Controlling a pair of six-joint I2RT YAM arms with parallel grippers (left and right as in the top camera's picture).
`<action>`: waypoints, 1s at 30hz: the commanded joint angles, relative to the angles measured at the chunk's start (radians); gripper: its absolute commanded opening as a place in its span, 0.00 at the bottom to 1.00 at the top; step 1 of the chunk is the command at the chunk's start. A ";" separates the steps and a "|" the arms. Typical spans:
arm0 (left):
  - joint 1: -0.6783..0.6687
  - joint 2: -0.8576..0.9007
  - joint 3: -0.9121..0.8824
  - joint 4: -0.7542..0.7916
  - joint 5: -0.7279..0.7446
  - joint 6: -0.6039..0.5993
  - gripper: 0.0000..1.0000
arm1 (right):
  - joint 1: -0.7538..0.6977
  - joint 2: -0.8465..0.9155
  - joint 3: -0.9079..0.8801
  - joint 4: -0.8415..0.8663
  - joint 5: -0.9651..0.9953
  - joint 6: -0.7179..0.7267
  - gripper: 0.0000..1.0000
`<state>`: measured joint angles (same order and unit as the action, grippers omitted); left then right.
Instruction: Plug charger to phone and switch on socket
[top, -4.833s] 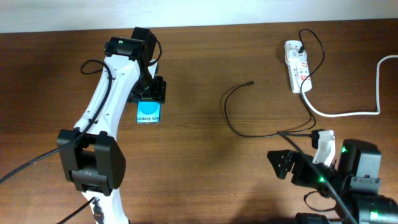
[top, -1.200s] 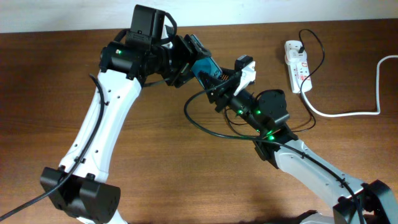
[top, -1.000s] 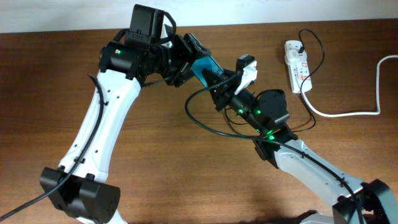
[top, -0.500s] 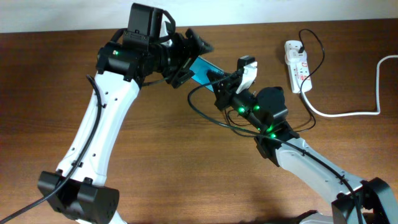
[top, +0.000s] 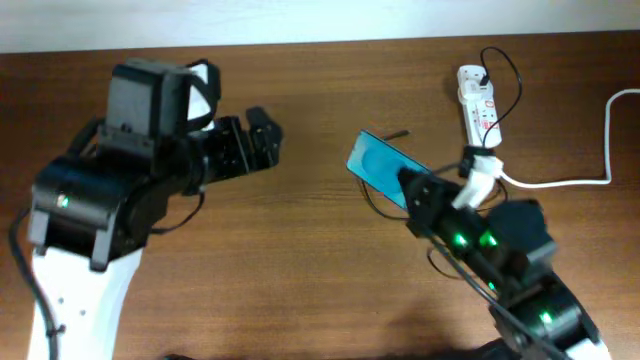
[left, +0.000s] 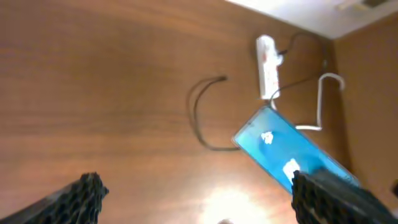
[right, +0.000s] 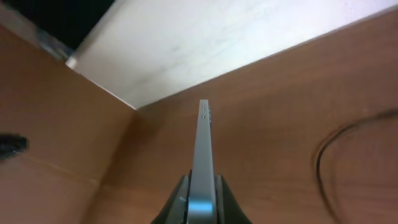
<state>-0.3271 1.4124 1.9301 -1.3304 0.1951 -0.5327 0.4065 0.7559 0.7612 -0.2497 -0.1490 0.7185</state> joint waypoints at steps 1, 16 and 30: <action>0.004 -0.029 0.004 -0.026 -0.084 -0.056 0.99 | -0.003 -0.130 0.010 -0.092 0.014 0.181 0.04; 0.224 -0.067 -0.264 0.121 0.277 -0.197 1.00 | 0.000 0.162 0.010 0.175 -0.028 0.752 0.04; 0.384 -0.428 -1.055 0.661 0.681 -0.335 1.00 | 0.022 0.255 0.010 0.189 -0.105 0.674 0.04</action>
<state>0.0540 0.9463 0.8925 -0.7101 0.7940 -0.7345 0.4072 0.9592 0.7555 -0.1085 -0.2462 1.3621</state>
